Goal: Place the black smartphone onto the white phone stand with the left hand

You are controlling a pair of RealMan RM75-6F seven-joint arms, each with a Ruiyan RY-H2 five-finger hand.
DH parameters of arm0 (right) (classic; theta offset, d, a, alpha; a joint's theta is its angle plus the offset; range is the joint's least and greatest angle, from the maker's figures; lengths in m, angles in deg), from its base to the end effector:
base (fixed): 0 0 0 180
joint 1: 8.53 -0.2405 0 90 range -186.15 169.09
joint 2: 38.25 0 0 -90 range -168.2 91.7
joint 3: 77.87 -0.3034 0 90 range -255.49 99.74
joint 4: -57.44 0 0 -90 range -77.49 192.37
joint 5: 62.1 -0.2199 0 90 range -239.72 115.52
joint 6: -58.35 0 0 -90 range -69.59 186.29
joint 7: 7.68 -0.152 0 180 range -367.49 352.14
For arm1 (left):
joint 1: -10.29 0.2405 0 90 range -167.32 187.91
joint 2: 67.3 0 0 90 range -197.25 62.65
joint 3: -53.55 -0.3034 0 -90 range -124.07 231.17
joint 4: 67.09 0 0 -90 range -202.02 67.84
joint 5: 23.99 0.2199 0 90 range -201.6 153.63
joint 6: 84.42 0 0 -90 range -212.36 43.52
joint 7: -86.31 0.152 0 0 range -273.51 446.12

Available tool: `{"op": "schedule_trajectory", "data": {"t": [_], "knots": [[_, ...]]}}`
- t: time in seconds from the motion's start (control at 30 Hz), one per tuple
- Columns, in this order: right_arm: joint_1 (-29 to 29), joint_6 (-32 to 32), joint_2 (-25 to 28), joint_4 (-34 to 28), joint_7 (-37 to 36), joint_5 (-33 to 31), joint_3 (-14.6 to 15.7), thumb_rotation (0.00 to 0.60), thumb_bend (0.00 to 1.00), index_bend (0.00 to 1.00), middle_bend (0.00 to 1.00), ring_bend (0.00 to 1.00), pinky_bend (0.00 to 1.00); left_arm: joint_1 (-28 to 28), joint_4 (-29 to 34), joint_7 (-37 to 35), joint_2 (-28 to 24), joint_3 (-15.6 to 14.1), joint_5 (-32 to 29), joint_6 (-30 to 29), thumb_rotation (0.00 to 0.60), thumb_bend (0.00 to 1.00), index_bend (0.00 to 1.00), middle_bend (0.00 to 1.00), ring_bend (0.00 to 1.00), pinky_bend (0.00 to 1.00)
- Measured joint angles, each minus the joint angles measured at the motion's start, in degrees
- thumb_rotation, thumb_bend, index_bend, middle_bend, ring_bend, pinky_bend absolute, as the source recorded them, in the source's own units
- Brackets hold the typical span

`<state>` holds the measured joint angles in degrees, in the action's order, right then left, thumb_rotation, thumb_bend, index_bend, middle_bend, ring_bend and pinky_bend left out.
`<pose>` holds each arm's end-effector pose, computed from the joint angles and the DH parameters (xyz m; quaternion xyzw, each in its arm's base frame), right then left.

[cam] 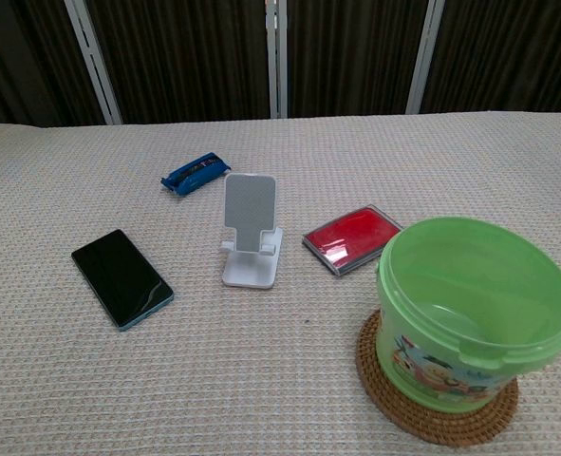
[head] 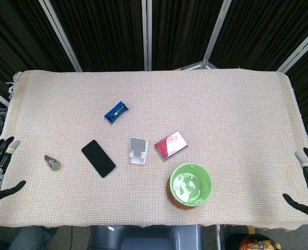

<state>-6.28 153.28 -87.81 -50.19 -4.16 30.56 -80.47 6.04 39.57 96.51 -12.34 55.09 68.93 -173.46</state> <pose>-0.3061 -0.1481 0.2493 0.5834 -0.3345 0.4100 0.6162 -0.2963 0.1798 0.2046 -0.6338 -0.3213 -0.3984 0.5799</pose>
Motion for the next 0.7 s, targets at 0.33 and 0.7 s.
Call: {"op": "schedule_trajectory", "data": {"t": [0.33, 0.7], "knots": [[0.1, 0.0, 0.1, 0.1, -0.4, 0.2, 0.0, 0.6, 0.0, 0.0, 0.0, 0.0, 0.0, -0.7, -0.4, 0.5, 0.4, 0.2, -1.5, 2.0, 0.6, 0.0, 0.0, 0.0, 0.0, 0.0], [-0.7, -1.0, -0.7, -0.2, 2.1, -1.6, -1.1, 0.6, 0.0, 0.0, 0.0, 0.0, 0.0, -12.7, -9.5, -1.5, 7.1, 2.8, -3.3, 19.0, 0.6, 0.0, 0.0, 0.0, 0.0, 0.0]]}}
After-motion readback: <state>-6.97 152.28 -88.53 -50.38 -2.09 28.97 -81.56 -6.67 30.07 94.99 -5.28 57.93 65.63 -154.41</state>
